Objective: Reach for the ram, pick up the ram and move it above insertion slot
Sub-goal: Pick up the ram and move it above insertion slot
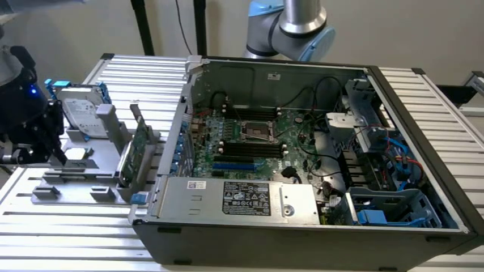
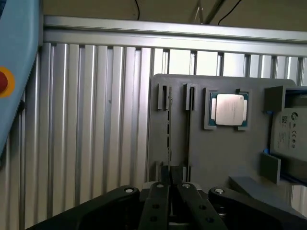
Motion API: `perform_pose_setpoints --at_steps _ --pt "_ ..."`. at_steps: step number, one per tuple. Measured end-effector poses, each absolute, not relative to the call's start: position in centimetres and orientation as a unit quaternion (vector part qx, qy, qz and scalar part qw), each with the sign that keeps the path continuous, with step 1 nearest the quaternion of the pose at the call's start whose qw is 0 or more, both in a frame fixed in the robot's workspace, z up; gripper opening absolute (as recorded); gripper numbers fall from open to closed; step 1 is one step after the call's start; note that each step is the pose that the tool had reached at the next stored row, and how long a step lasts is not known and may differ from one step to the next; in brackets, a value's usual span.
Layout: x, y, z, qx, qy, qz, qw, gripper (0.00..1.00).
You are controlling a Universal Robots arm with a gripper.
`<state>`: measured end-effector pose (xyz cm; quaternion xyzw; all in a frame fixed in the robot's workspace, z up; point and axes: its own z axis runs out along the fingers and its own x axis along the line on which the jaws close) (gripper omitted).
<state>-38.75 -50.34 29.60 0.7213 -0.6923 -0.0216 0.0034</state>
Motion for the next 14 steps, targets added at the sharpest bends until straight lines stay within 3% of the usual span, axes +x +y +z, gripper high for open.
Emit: perform_pose_setpoints --at_steps 14 --pt "-35.3 -50.1 34.9 0.723 -0.691 -0.025 0.003 0.13"
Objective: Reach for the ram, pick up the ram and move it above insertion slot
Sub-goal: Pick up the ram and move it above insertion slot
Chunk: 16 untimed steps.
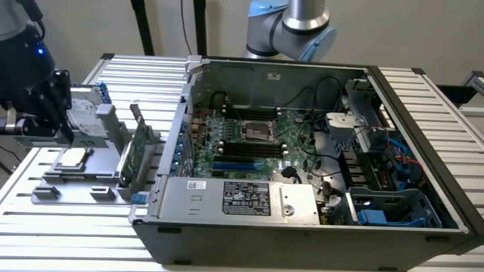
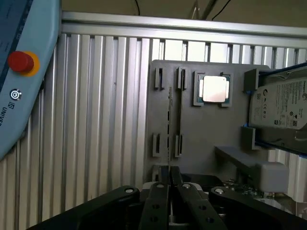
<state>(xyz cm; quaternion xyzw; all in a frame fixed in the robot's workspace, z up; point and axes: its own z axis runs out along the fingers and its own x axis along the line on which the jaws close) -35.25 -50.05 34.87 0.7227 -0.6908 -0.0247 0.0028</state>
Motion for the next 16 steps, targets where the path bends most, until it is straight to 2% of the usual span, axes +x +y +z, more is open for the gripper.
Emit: perform_pose_setpoints --at_steps 7,16 --pt "-33.5 -49.9 36.5 0.723 -0.690 -0.028 0.002 0.13" --pt "-32.2 -48.8 37.0 0.723 -0.690 -0.030 0.000 0.13"
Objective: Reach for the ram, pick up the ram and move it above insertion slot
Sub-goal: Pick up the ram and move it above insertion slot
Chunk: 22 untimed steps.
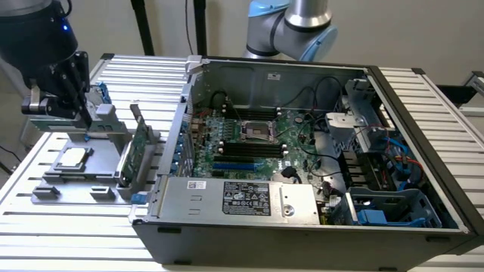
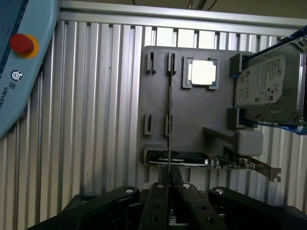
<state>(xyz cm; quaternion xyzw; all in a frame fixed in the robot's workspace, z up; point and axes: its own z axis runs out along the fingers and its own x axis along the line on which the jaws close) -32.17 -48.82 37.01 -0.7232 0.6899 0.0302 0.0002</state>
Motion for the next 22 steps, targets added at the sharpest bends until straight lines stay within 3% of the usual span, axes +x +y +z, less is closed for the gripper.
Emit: perform_pose_setpoints --at_steps 22 --pt "-29.1 -46.2 38.7 -0.723 0.690 0.034 0.004 0.13"
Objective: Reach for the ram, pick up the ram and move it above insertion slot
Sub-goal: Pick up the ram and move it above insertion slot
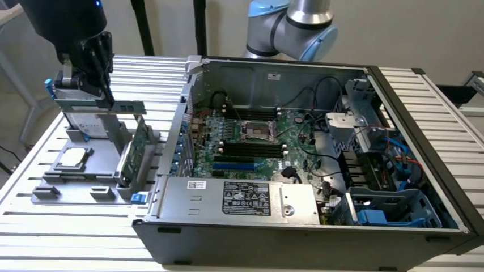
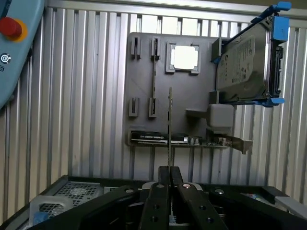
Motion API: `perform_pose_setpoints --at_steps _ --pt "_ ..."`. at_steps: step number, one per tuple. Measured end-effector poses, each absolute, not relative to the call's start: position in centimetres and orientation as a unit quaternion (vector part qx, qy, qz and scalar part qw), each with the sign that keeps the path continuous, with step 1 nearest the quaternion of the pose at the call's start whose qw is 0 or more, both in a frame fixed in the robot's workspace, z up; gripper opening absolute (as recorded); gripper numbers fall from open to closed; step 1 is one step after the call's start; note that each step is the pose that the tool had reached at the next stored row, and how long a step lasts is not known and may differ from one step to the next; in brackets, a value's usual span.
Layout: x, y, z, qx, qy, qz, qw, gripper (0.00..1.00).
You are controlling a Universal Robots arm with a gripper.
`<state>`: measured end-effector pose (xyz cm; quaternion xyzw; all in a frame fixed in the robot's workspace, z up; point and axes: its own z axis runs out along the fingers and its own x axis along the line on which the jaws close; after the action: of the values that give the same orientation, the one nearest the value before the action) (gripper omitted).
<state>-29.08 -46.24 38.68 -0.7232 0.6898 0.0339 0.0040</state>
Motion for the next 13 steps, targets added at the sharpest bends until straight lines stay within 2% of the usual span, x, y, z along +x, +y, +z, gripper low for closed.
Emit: perform_pose_setpoints --at_steps 13 --pt "-26.8 -45.3 39.0 -0.723 0.689 0.043 0.014 0.13"
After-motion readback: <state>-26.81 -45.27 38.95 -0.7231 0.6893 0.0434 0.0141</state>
